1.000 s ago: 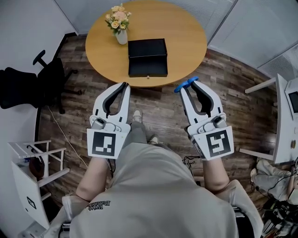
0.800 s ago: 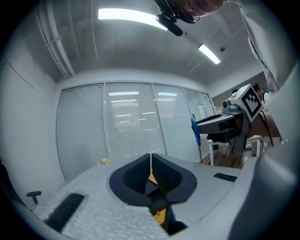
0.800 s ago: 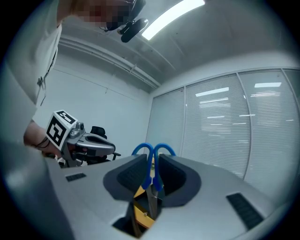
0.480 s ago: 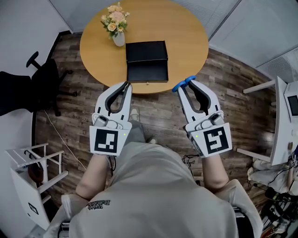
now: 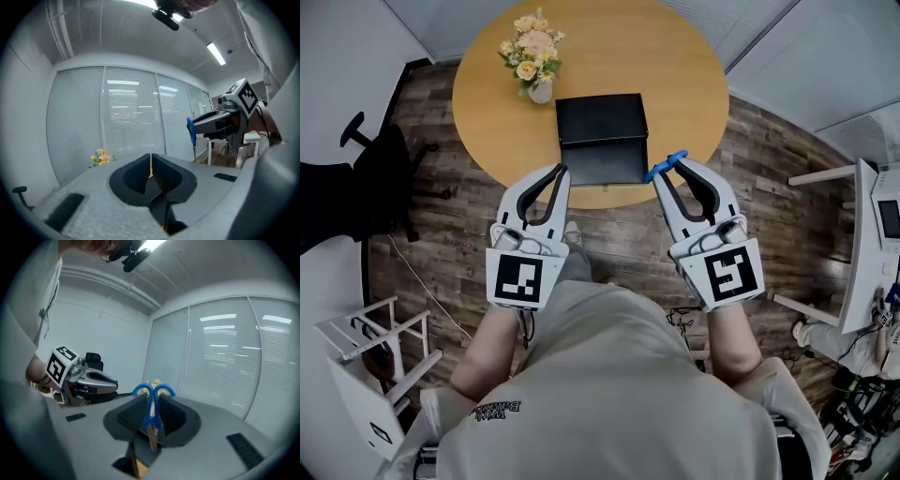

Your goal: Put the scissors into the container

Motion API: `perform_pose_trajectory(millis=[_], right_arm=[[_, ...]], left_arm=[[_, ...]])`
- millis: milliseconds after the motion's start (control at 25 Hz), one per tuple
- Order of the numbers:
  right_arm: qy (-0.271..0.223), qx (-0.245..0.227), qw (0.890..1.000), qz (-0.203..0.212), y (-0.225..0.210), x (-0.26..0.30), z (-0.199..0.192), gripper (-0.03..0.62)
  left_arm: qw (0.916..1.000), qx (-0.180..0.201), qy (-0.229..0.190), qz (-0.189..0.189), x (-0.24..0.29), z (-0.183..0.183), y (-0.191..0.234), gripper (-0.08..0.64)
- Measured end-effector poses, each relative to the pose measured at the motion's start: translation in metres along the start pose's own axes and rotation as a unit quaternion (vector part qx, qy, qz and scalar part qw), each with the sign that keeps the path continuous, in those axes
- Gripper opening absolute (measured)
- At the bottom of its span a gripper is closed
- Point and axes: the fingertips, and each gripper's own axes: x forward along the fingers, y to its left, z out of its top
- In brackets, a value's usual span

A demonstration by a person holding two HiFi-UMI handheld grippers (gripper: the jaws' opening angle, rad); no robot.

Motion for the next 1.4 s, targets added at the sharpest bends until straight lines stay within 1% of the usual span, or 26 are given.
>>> perform_pose_trajectory(millis=[80, 160, 320, 560, 720, 960, 1120, 1280, 1400], right_arm=[[0.039, -0.002, 0.999, -0.002, -0.003, 0.018, -0.009, 0.094], [0.065, -0.001, 0.998, 0.004, -0.004, 0.035, -0.016, 0.094], [0.083, 0.004, 0.996, 0.026, 0.000, 0.068, -0.024, 0.094], [0.121, 0.008, 0.992, 0.034, 0.002, 0.103, -0.043, 0.094], [0.139, 0.012, 0.990, 0.037, 0.004, 0.121, -0.060, 0.094], [0.173, 0.021, 0.983, 0.058, 0.010, 0.143, -0.098, 0.094], [0.193, 0.022, 0.978, 0.079, 0.014, 0.151, -0.121, 0.094], [0.214, 0.002, 0.971, 0.110, 0.017, 0.159, -0.144, 0.094], [0.233, -0.012, 0.963, 0.133, 0.016, 0.166, -0.161, 0.094]], left_arm=[[0.9999, 0.000, 0.006, -0.010, 0.011, -0.007, 0.011, 0.029], [0.9996, 0.008, 0.010, -0.024, 0.024, -0.016, 0.021, 0.029], [0.9981, 0.006, 0.025, -0.055, 0.048, -0.037, 0.032, 0.029], [0.9951, -0.009, 0.045, -0.088, 0.075, -0.060, 0.050, 0.029], [0.9927, -0.012, 0.058, -0.105, 0.089, -0.075, 0.058, 0.029], [0.9902, -0.022, 0.084, -0.109, 0.100, -0.097, 0.067, 0.029], [0.9893, -0.028, 0.101, -0.101, 0.103, -0.108, 0.068, 0.029], [0.9879, -0.046, 0.123, -0.082, 0.107, -0.123, 0.069, 0.029], [0.9862, -0.050, 0.137, -0.078, 0.111, -0.133, 0.067, 0.029]])
